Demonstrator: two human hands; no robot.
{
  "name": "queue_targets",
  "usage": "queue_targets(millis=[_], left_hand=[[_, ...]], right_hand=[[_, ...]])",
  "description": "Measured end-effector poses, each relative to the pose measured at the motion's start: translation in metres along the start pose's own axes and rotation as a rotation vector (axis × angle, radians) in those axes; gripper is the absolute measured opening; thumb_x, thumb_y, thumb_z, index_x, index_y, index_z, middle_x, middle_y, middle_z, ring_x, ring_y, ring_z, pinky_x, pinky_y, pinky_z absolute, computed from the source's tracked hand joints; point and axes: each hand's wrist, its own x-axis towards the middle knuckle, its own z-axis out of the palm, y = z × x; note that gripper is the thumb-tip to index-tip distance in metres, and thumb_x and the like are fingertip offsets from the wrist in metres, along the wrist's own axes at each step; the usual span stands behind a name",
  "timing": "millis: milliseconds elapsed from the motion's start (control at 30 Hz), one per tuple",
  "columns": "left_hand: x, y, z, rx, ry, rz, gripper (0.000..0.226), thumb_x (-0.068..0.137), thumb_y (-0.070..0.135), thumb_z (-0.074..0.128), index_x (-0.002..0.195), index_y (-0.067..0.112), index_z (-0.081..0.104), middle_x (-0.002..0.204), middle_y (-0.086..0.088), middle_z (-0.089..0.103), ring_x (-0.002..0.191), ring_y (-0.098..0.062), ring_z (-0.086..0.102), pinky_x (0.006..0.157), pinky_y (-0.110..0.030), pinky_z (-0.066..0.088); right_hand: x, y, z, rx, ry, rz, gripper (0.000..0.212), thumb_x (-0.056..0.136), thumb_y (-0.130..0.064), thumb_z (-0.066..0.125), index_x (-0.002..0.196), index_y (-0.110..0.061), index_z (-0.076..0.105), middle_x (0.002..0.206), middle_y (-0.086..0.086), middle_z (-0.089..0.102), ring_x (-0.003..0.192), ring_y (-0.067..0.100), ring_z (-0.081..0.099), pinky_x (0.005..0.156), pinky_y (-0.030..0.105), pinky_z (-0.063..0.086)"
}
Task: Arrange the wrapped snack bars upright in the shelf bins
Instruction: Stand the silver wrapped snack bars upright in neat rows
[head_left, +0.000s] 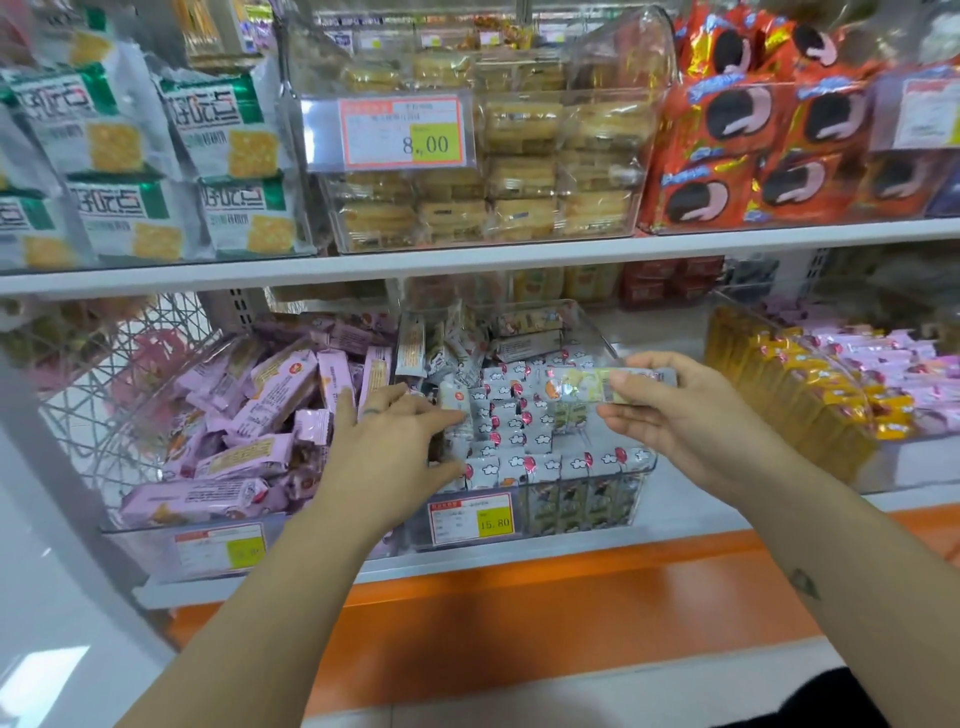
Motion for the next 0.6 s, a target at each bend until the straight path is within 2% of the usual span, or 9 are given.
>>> queue_targets(millis=[100,233,333,433,533,600], left_hand=[[0.001,0.009,0.001,0.007,-0.020,0.009,0.055,0.085,0.063,0.047,0.137,0.046,0.038,0.142,0.015,0.042,0.142,-0.016,0.015,0.112,-0.059,-0.003],[0.000,0.019,0.003,0.019,0.007,0.013,0.050,0.090,0.058,0.044,0.137,0.045,0.037,0.140,0.013,0.040,0.137,-0.014,0.023,0.113,-0.056,-0.002],[0.000,0.027,0.006,0.028,0.042,0.028,0.056,0.089,0.059,0.043,0.141,0.041,0.033,0.138,0.013,0.043,0.132,-0.016,0.036,0.113,-0.054,-0.003],[0.002,0.035,0.008,-0.014,0.090,0.005,0.049,0.092,0.058,0.037,0.135,0.034,0.044,0.134,0.013,0.045,0.114,-0.014,0.055,0.114,-0.049,-0.006],[0.006,0.040,0.013,-0.062,0.144,-0.022,0.039,0.095,0.050,0.038,0.126,0.030,0.051,0.127,0.009,0.048,0.103,-0.013,0.058,0.116,-0.047,-0.001],[0.009,0.043,0.015,-0.114,0.171,-0.038,0.035,0.094,0.042,0.044,0.125,0.027,0.051,0.127,0.007,0.047,0.101,-0.015,0.059,0.117,-0.045,0.002]], right_hand=[[-0.001,-0.001,-0.002,0.001,0.060,0.004,0.019,0.084,-0.005,0.065,0.098,-0.010,0.055,0.093,0.012,0.065,0.077,0.021,0.071,0.064,0.024,0.057],[0.000,0.002,-0.004,-0.193,0.188,-0.037,0.022,0.080,-0.023,0.072,0.095,-0.012,0.061,0.083,0.000,0.062,0.076,0.013,0.056,0.065,0.025,0.046],[-0.001,0.005,-0.003,-0.131,0.157,0.006,0.021,0.081,-0.023,0.070,0.090,-0.008,0.059,0.080,0.003,0.059,0.068,0.013,0.055,0.061,0.024,0.046],[-0.001,0.008,0.000,-0.068,0.105,0.069,0.019,0.082,-0.020,0.069,0.087,-0.006,0.056,0.082,0.006,0.060,0.067,0.015,0.060,0.060,0.023,0.051],[0.000,0.009,0.003,0.015,0.070,0.121,0.014,0.083,-0.012,0.067,0.088,-0.005,0.056,0.089,0.010,0.061,0.074,0.020,0.063,0.064,0.026,0.054],[0.001,0.010,0.004,0.074,0.018,0.163,0.015,0.085,-0.006,0.063,0.097,-0.002,0.056,0.093,0.014,0.059,0.072,0.020,0.065,0.066,0.030,0.056]])
